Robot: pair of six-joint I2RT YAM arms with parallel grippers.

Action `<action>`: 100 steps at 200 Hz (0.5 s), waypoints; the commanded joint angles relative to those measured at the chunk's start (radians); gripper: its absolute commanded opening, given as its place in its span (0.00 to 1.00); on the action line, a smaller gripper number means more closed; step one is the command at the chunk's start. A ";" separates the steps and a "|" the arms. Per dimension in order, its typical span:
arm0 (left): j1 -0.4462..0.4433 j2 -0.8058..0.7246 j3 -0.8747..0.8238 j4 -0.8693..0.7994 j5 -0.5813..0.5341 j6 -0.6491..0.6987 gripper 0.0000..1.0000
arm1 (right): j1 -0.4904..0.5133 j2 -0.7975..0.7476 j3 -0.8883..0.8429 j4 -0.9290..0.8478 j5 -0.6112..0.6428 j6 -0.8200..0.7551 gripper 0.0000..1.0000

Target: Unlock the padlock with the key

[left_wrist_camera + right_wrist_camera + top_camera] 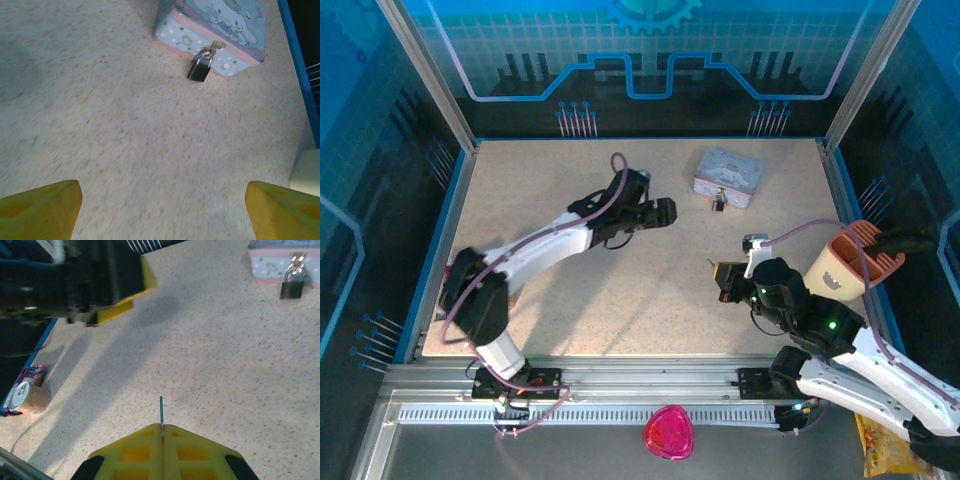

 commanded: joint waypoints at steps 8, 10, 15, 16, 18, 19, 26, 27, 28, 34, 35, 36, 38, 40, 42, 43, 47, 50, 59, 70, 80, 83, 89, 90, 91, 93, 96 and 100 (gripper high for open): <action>-0.015 0.183 0.169 0.053 0.060 0.066 0.86 | -0.011 -0.028 0.051 -0.100 0.065 -0.027 0.00; -0.017 0.196 0.182 0.055 0.061 0.067 0.86 | -0.010 -0.030 0.050 -0.101 0.066 -0.027 0.00; -0.023 0.231 0.217 0.057 0.066 0.076 0.86 | -0.010 -0.035 0.051 -0.104 0.068 -0.025 0.00; -0.023 0.238 0.223 0.057 0.065 0.078 0.86 | -0.010 -0.037 0.051 -0.104 0.068 -0.025 0.00; -0.023 0.252 0.234 0.056 0.066 0.081 0.86 | -0.011 -0.039 0.051 -0.105 0.067 -0.024 0.00; -0.025 0.259 0.243 0.057 0.067 0.081 0.86 | -0.011 -0.040 0.051 -0.105 0.067 -0.023 0.00; -0.031 0.307 0.294 0.056 0.069 0.091 0.86 | -0.011 -0.049 0.051 -0.107 0.070 -0.022 0.00; -0.033 0.314 0.301 0.056 0.069 0.092 0.86 | -0.010 -0.051 0.051 -0.108 0.069 -0.022 0.00; -0.034 0.320 0.308 0.056 0.070 0.093 0.86 | -0.010 -0.052 0.052 -0.107 0.069 -0.022 0.00; -0.038 0.359 0.349 0.055 0.076 0.097 0.86 | -0.010 -0.058 0.050 -0.110 0.071 -0.021 0.00; -0.038 0.362 0.356 0.055 0.077 0.099 0.86 | -0.009 -0.059 0.050 -0.110 0.072 -0.021 0.00; -0.040 0.369 0.363 0.054 0.079 0.099 0.86 | -0.009 -0.060 0.050 -0.110 0.071 -0.021 0.00; -0.041 0.380 0.376 0.055 0.082 0.100 0.86 | -0.010 -0.063 0.049 -0.111 0.072 -0.019 0.00; -0.041 0.395 0.389 0.054 0.083 0.101 0.86 | -0.010 -0.065 0.049 -0.112 0.071 -0.019 0.00; -0.045 0.408 0.401 0.053 0.083 0.102 0.86 | -0.010 -0.066 0.050 -0.114 0.072 -0.019 0.00; -0.045 0.414 0.408 0.054 0.083 0.103 0.86 | -0.010 -0.067 0.050 -0.114 0.073 -0.019 0.00; -0.048 0.438 0.432 0.054 0.080 0.106 0.86 | -0.010 -0.071 0.049 -0.117 0.073 -0.019 0.00; -0.051 0.455 0.451 0.053 0.078 0.107 0.86 | -0.011 -0.073 0.050 -0.120 0.074 -0.018 0.00; -0.058 0.505 0.508 0.044 0.070 0.111 0.86 | -0.011 -0.081 0.052 -0.128 0.076 -0.014 0.00; -0.066 0.563 0.577 0.038 0.070 0.114 0.85 | -0.010 -0.086 0.050 -0.135 0.074 -0.010 0.00; -0.071 0.613 0.634 0.030 0.061 0.114 0.85 | -0.010 -0.093 0.046 -0.138 0.074 -0.005 0.00; -0.073 0.626 0.648 0.029 0.057 0.114 0.84 | -0.012 -0.093 0.045 -0.139 0.075 -0.004 0.00; -0.079 0.653 0.675 0.031 0.051 0.114 0.84 | -0.011 -0.099 0.040 -0.139 0.073 -0.001 0.00; -0.079 0.657 0.680 0.031 0.049 0.114 0.84 | -0.010 -0.099 0.040 -0.139 0.073 0.000 0.00; -0.080 0.661 0.684 0.031 0.047 0.114 0.84 | -0.010 -0.100 0.040 -0.139 0.074 0.001 0.00; -0.081 0.668 0.691 0.031 0.041 0.115 0.83 | -0.011 -0.102 0.038 -0.139 0.073 0.001 0.00; -0.086 0.680 0.703 0.032 0.032 0.118 0.83 | -0.011 -0.106 0.035 -0.138 0.074 0.003 0.00; -0.090 0.694 0.717 0.034 0.017 0.121 0.83 | -0.010 -0.110 0.031 -0.138 0.074 0.006 0.00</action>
